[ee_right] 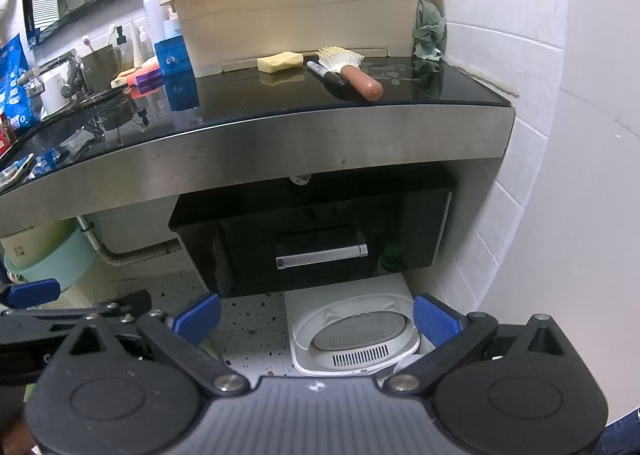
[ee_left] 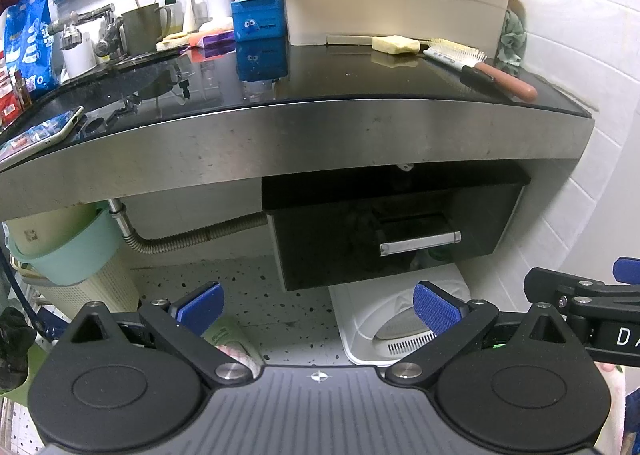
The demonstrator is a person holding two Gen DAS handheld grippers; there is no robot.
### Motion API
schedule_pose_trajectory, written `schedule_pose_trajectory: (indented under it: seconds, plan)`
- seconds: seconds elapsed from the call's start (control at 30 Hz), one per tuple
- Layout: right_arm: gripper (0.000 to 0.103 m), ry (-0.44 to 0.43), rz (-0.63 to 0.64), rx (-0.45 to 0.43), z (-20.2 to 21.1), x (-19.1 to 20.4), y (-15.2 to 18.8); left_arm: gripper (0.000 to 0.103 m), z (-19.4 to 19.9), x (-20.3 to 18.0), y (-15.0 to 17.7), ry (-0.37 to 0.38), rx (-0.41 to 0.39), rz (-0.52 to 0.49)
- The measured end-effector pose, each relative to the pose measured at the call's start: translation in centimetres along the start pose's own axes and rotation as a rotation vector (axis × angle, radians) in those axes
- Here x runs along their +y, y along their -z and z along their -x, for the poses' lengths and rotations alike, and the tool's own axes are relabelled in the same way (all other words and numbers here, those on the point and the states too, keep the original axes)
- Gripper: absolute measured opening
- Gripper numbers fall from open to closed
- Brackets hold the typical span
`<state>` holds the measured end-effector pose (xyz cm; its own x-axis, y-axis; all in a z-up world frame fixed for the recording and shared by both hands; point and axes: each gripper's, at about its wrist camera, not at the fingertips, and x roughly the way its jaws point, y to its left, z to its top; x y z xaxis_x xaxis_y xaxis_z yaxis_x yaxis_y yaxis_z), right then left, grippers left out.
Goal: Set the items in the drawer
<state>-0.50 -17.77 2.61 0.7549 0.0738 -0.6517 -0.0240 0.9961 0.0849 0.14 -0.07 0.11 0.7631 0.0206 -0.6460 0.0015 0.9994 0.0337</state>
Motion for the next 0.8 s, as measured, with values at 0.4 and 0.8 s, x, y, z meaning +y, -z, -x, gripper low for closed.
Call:
schedule_pose_trajectory:
  seconds: [0.4,0.8]
  plan:
    - [0.103,0.005,-0.001,-0.003,-0.19,0.25,-0.14,0.102,0.31,-0.10,-0.14,0.003,-0.014,-0.002]
    - [0.103,0.005,0.014,-0.016,0.06,0.24,-0.40,0.101,0.27,-0.08,-0.45,0.012,-0.006,-0.005]
